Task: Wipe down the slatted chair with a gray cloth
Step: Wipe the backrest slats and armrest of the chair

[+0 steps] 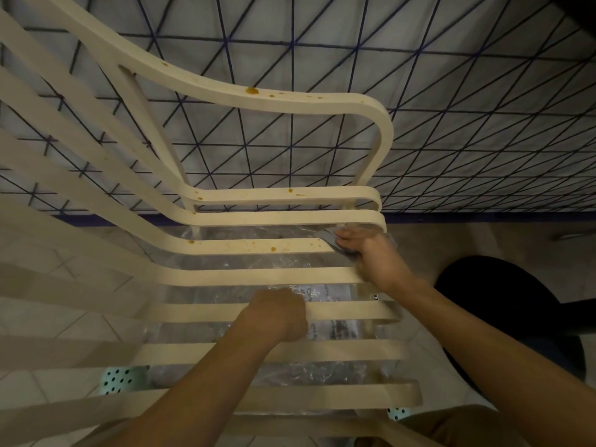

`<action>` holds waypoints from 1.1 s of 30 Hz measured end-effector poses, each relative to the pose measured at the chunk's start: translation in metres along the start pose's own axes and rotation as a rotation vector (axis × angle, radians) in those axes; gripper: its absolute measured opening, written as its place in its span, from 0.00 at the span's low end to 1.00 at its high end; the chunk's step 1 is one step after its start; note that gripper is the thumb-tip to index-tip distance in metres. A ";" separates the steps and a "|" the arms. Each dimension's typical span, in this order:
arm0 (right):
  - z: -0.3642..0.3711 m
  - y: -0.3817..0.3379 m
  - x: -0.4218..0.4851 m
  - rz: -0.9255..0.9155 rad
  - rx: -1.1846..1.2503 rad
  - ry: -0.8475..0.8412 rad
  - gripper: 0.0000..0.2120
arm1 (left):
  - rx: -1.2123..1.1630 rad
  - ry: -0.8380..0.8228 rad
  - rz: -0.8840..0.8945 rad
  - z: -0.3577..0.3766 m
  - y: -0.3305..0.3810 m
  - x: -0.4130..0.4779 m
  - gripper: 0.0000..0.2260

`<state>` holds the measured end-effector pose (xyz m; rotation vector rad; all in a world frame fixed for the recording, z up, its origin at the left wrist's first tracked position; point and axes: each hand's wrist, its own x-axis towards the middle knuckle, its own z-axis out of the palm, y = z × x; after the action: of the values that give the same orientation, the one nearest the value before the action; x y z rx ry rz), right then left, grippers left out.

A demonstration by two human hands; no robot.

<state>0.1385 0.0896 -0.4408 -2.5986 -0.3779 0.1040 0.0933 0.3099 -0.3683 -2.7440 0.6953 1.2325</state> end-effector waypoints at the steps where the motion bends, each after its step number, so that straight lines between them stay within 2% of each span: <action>1: 0.005 -0.004 -0.001 0.003 0.028 -0.023 0.19 | -0.044 0.101 0.000 0.000 -0.002 0.001 0.19; 3: 0.011 -0.004 -0.008 -0.067 0.055 -0.060 0.20 | -0.124 0.261 0.003 0.004 -0.008 0.007 0.22; 4: 0.012 0.002 -0.014 -0.125 0.064 -0.069 0.21 | -0.146 0.289 0.010 0.007 -0.011 0.009 0.24; 7: 0.005 0.020 -0.034 -0.119 0.082 -0.005 0.20 | -0.123 0.175 0.026 0.019 -0.018 0.015 0.31; 13: -0.002 0.002 -0.013 -0.013 -0.147 0.037 0.25 | -0.122 -0.001 0.026 0.020 -0.016 0.017 0.38; 17: 0.017 -0.019 -0.002 -0.095 -0.163 -0.023 0.25 | -0.135 -0.041 0.013 0.016 -0.018 0.017 0.38; 20: 0.016 -0.007 -0.014 -0.097 -0.174 -0.061 0.28 | -0.129 -0.039 0.011 0.018 -0.017 0.018 0.39; 22: 0.007 -0.001 -0.025 -0.094 -0.180 -0.042 0.27 | -0.124 -0.034 0.011 0.019 -0.019 0.019 0.39; 25: -0.004 0.000 -0.028 -0.013 -0.217 -0.001 0.26 | -0.118 -0.029 0.018 0.021 -0.019 0.022 0.39; 29: 0.005 -0.020 -0.010 0.105 -0.260 -0.037 0.25 | -0.108 -0.034 0.013 0.021 -0.018 0.023 0.39; 33: 0.019 -0.031 -0.016 0.014 -0.246 -0.062 0.26 | -0.105 -0.054 0.004 0.020 -0.019 0.024 0.39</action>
<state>0.1126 0.1201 -0.4416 -2.8463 -0.4184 0.1515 0.1014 0.3227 -0.4012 -2.7808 0.6490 1.3767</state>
